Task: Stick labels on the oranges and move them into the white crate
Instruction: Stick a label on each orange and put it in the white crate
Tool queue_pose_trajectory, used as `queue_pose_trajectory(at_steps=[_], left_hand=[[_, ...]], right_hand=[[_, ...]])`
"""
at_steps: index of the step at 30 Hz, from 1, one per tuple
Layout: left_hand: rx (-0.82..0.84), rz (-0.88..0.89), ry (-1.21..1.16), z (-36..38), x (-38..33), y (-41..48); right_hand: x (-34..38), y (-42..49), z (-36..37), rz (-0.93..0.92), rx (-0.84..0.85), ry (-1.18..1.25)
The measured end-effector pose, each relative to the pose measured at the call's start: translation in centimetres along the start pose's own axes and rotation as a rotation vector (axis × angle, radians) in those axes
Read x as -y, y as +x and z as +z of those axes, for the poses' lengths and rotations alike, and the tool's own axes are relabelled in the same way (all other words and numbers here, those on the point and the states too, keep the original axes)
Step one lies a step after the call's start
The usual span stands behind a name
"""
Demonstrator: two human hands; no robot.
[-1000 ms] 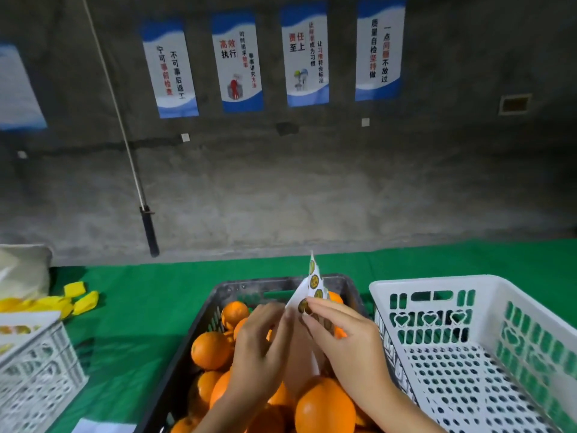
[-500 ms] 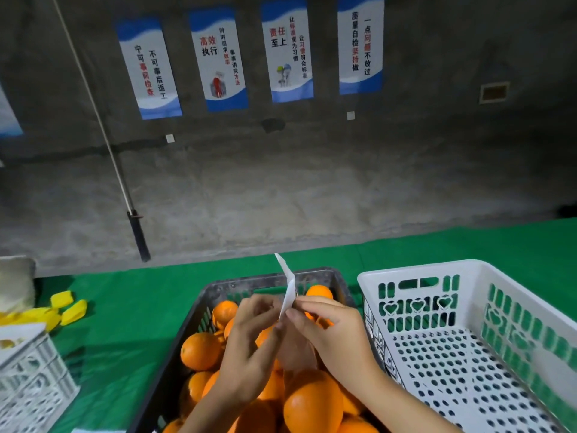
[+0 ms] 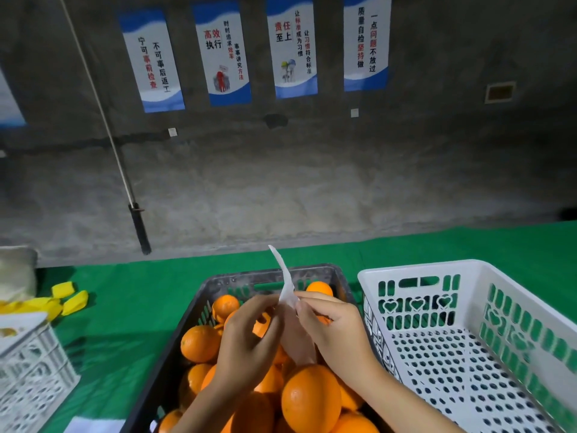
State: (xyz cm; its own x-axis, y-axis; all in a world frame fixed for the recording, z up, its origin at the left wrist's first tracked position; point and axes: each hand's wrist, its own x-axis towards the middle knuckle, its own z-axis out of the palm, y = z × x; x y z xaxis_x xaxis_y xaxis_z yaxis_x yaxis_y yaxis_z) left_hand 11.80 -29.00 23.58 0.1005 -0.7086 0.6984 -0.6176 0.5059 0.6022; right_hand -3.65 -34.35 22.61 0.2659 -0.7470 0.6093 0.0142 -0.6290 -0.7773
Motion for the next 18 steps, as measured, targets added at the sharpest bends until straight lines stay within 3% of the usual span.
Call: queue_pose_trajectory(at_steps=[3, 7, 11, 18], left_hand=[[-0.056, -0.038, -0.061, 0.1, -0.1, 0.0], [-0.137, -0.111, -0.142, 0.0, 0.3, 0.5], [-0.306, -0.300, -0.201, -0.3, 1.9, 1.1], [-0.364, -0.488, -0.181, 0.1, 2.7, 1.0]], right_hand=[[0.1, 0.1, 0.0, 0.050, -0.022, 0.041], [0.5, 0.5, -0.2, 0.133, -0.176, 0.098], [1.3, -0.3, -2.3, 0.115, -0.219, 0.010], [3.1, -5.4, -6.1, -0.467, -0.013, -0.612]])
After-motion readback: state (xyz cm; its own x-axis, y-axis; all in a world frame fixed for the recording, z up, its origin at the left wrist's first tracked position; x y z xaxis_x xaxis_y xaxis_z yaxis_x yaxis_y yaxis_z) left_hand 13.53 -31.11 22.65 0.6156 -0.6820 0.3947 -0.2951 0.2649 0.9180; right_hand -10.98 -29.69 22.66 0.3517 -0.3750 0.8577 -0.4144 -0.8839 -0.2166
